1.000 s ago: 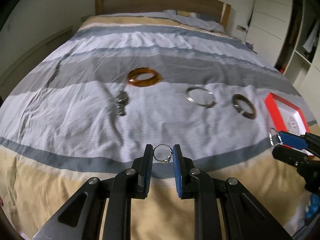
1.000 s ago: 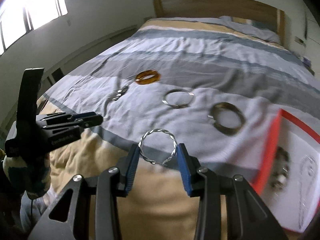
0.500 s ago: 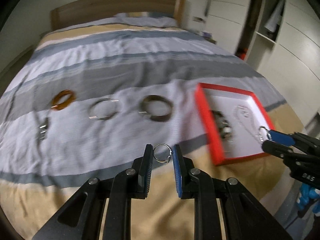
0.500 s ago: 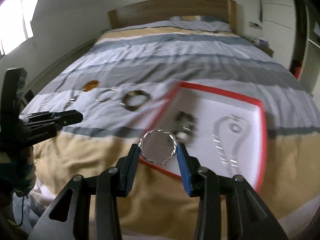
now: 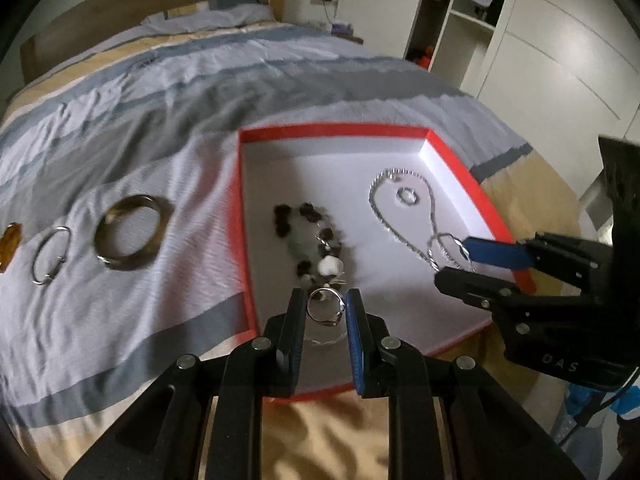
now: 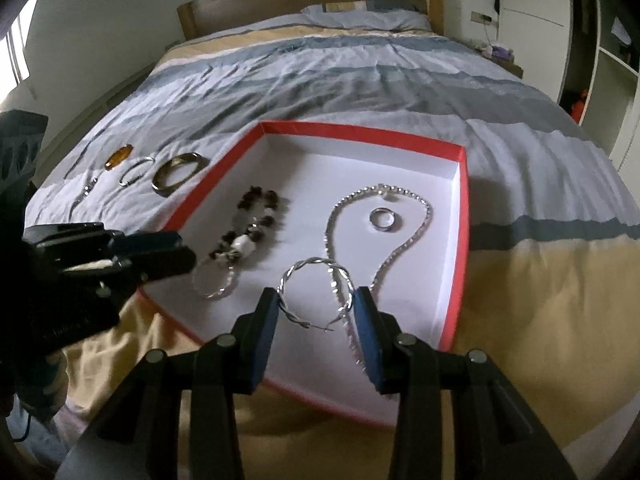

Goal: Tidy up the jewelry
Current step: 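Carry the ring and hoop into the red box and open both tools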

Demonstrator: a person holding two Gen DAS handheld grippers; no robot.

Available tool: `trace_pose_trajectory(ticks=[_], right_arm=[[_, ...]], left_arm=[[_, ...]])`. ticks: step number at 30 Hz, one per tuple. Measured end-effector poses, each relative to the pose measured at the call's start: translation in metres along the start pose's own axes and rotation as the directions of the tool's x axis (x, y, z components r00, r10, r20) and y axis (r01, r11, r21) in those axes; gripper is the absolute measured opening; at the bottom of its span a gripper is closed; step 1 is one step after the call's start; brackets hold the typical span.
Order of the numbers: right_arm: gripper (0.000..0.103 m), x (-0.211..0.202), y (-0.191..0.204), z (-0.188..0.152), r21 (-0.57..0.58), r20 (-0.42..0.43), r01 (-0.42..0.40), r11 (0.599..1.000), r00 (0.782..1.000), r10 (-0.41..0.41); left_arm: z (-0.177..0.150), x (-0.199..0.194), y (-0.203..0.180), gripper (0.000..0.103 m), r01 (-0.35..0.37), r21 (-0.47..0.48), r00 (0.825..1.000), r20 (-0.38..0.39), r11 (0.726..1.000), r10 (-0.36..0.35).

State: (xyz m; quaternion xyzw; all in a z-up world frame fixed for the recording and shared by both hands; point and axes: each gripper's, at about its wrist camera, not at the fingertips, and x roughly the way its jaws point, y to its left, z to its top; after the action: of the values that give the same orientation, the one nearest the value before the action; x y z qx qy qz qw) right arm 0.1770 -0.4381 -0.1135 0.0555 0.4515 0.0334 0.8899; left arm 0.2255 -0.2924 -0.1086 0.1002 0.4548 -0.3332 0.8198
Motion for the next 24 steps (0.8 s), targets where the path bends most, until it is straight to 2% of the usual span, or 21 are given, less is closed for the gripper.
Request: trace_pose_trajectory(ticks=[10,18,24], right_arm=[[0.037,0.018,-0.003,0.006,-0.083,-0.053,0.014,0.996,0.998,-0.019],[0.038,0.022,-0.001,0.009,-0.180,-0.141,0.030,0.983,0.988,-0.056],[0.038,0.023,-0.001,0.008,-0.194,-0.160,0.034,0.980,0.985,-0.066]], left_arm=[[0.000,0.026,-0.009,0.020,-0.043,0.035,0.998,-0.042,0.998,0.044],[-0.001,0.030,-0.007,0.021,-0.059,0.034,0.997,-0.044,0.998,0.060],[-0.002,0.029,-0.009,0.022,-0.059,0.046,0.998,-0.035,0.997,0.060]])
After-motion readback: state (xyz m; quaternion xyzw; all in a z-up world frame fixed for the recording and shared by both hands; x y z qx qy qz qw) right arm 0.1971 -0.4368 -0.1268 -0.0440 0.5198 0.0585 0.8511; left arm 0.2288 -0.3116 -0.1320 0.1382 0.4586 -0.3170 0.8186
